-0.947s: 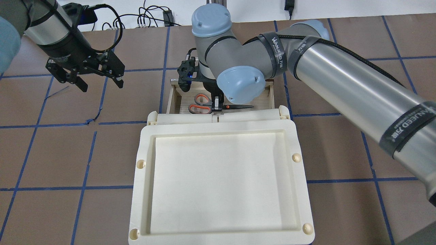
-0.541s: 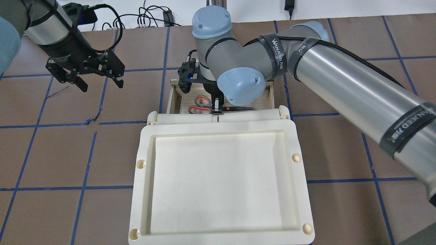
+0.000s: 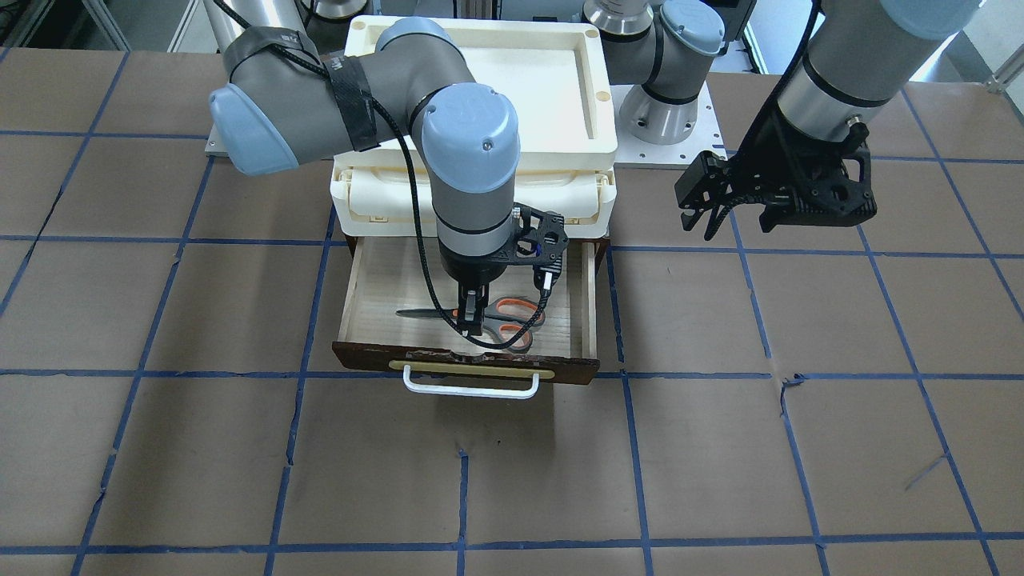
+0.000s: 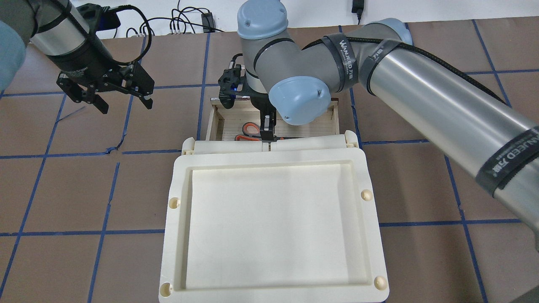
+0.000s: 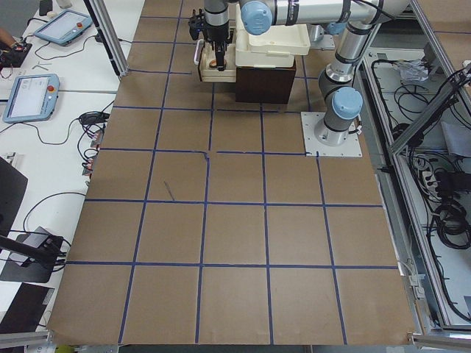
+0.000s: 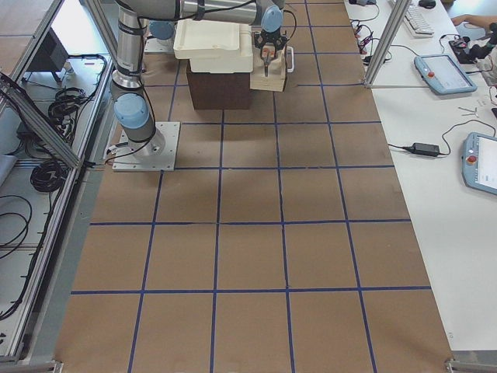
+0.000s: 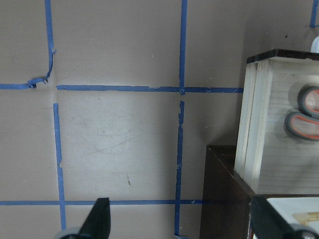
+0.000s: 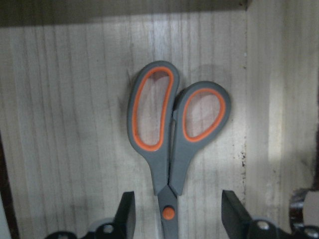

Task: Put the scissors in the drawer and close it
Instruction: 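Raise the right gripper away from the drawer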

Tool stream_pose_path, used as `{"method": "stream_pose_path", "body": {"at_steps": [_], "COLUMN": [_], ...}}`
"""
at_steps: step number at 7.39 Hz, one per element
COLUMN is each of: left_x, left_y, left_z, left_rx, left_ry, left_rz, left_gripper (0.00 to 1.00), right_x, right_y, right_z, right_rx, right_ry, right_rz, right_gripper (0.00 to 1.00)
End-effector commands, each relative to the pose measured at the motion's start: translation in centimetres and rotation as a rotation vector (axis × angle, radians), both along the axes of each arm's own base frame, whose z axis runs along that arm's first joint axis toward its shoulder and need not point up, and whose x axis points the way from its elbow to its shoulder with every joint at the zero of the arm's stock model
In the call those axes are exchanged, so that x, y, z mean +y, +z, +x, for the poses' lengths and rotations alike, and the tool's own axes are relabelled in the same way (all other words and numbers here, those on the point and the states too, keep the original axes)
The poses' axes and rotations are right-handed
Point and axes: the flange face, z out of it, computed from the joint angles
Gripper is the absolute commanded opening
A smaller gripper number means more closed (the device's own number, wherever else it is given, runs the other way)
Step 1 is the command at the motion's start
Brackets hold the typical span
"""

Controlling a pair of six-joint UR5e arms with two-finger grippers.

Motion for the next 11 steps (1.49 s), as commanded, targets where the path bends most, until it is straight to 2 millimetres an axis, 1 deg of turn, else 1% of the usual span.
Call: {"method": "stream_pose_path", "body": {"at_steps": [1, 2, 3, 4, 5, 6, 7, 8, 9, 10, 11], "left_x": [0.1, 0.1, 0.2, 0.2, 0.2, 0.3, 0.3, 0.2, 0.2, 0.2, 0.2], "left_y": [0.0, 0.1, 0.2, 0.1, 0.2, 0.2, 0.2, 0.2, 0.0, 0.0, 0.0], "left_z": [-0.1, -0.1, -0.1, -0.1, -0.3, -0.4, -0.3, 0.0, 0.1, -0.1, -0.1], "left_rx": [0.000, 0.000, -0.001, -0.001, -0.005, -0.003, -0.006, -0.012, -0.012, 0.002, -0.006], "left_ry": [0.001, -0.001, 0.017, 0.006, -0.004, -0.007, -0.009, -0.011, -0.026, -0.033, -0.035], "left_rz": [0.002, -0.001, -0.002, -0.001, -0.001, 0.000, 0.001, 0.001, 0.005, 0.000, 0.007], "left_gripper": [1.00, 1.00, 1.00, 1.00, 1.00, 1.00, 1.00, 1.00, 1.00, 1.00, 1.00], "right_x": [0.4, 0.0, -1.1, -1.5, -1.4, -0.8, -0.3, 0.2, 0.8, 1.8, 2.7], "right_y": [4.7, 7.1, 10.1, 11.6, 12.4, 14.0, 14.7, 15.5, 16.3, 16.8, 17.7], "right_z": [-1.6, -4.2, -9.3, -13.6, -17.8, -21.2, -22.9, -23.2, -23.4, -23.6, -24.0], "right_rx": [-0.014, 0.004, -0.013, -0.011, 0.014, 0.015, 0.011, -0.005, -0.017, -0.006, -0.011], "right_ry": [-0.133, -0.181, -0.333, -0.442, -0.536, -0.709, -0.860, -1.050, -1.239, -1.304, -1.399], "right_rz": [-0.058, -0.100, -0.136, -0.129, -0.076, -0.075, -0.069, -0.075, -0.081, -0.054, -0.054], "right_gripper": [0.69, 0.70, 0.75, 0.79, 0.82, 0.88, 0.91, 0.99, 1.00, 1.00, 1.00]}}
